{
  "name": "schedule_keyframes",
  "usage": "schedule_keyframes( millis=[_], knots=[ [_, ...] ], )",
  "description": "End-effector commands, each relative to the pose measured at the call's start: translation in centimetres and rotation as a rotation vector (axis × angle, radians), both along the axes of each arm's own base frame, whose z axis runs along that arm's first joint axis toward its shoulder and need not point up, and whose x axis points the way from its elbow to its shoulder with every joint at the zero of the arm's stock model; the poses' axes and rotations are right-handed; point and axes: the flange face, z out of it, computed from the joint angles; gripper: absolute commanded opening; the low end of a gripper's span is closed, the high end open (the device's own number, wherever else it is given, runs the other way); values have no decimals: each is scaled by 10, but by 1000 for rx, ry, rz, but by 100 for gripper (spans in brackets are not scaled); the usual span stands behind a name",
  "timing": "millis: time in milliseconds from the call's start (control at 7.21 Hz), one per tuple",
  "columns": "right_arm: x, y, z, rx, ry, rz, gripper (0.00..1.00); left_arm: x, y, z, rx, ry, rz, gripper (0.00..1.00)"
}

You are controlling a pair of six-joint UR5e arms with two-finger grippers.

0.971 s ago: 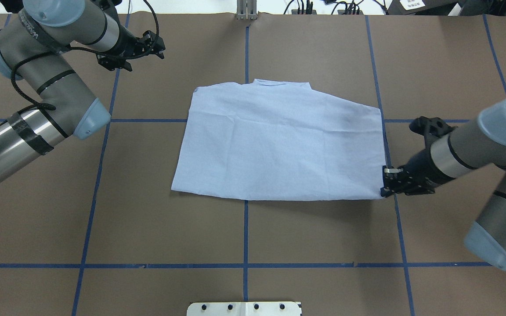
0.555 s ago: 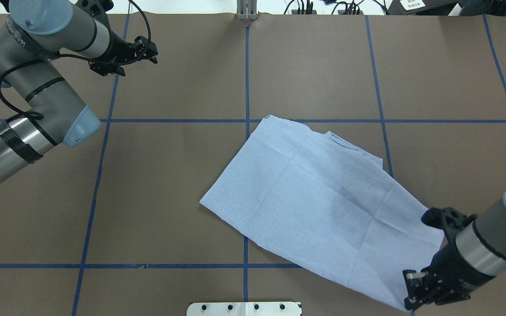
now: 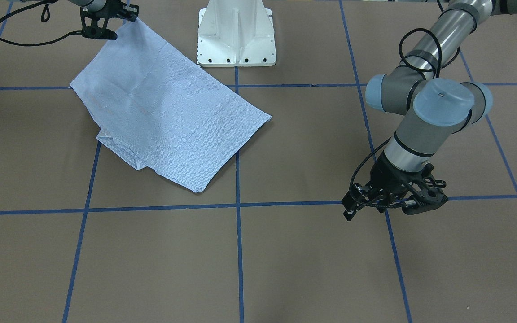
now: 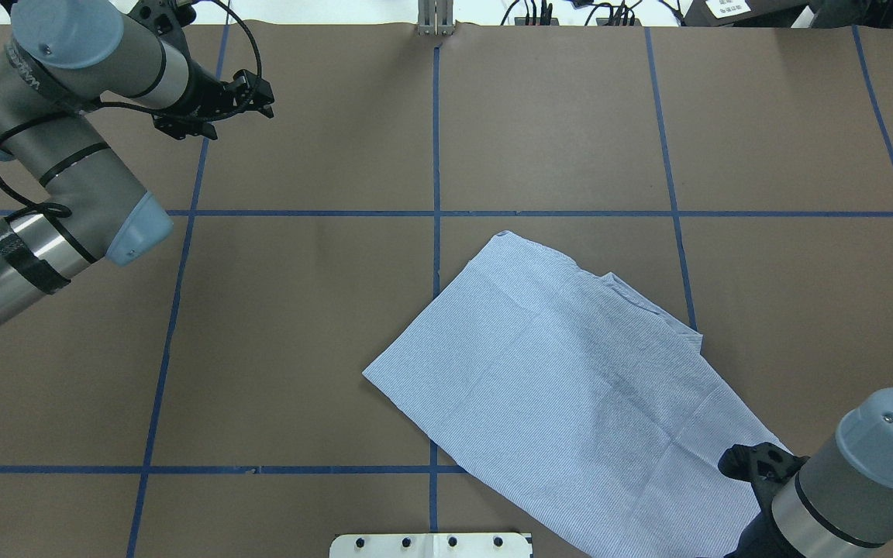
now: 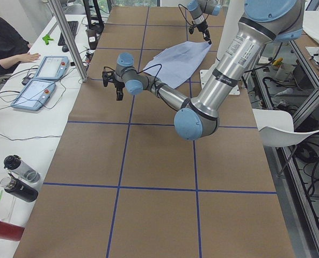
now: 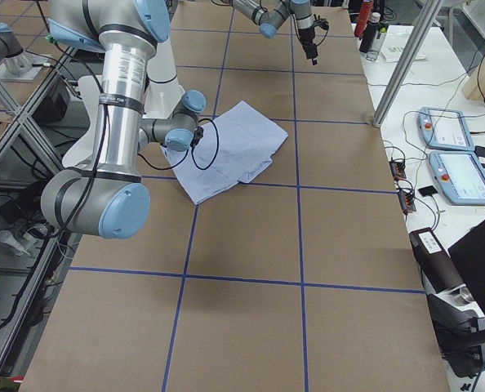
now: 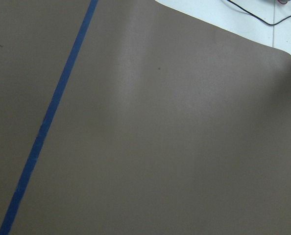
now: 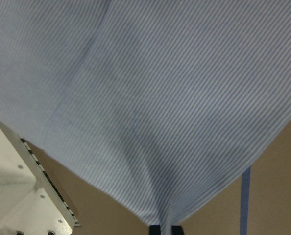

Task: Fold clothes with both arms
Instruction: 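Open and raise the right gripper while the left arm swings toward the shirt, then lower the left gripper onto the shirt corner nearest it and grasp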

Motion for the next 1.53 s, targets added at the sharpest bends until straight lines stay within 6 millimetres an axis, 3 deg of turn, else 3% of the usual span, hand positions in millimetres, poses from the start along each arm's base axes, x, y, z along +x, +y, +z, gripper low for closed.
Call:
schedule_keyframes(
  millis=[0, 139, 277, 416, 555, 693, 1109, 1387],
  knots=[
    [19, -61, -2, 7, -15, 170, 100, 15, 37, -42, 55, 59, 47, 100],
    [42, -133, -39, 65, -109, 350, 100, 38, 83, -41, 33, 91, 92, 100],
    [64, -195, -64, 171, -179, 463, 100, 69, 120, -58, -8, 141, 120, 100],
    [82, -214, -71, 301, -221, 468, 100, 103, 163, -73, 15, 157, 138, 100],
    [90, -232, -88, 379, -238, 528, 100, 135, 202, -78, 15, 162, 156, 100],
    [86, -247, -85, 390, -221, 554, 100, 153, 224, -77, -5, 168, 183, 100],
    [84, -255, -88, 433, -229, 549, 100, 195, 272, -56, -10, 124, 235, 97],
    [83, -255, -87, 433, -228, 550, 100, 202, 283, -57, -12, 125, 255, 97]
  ],
)
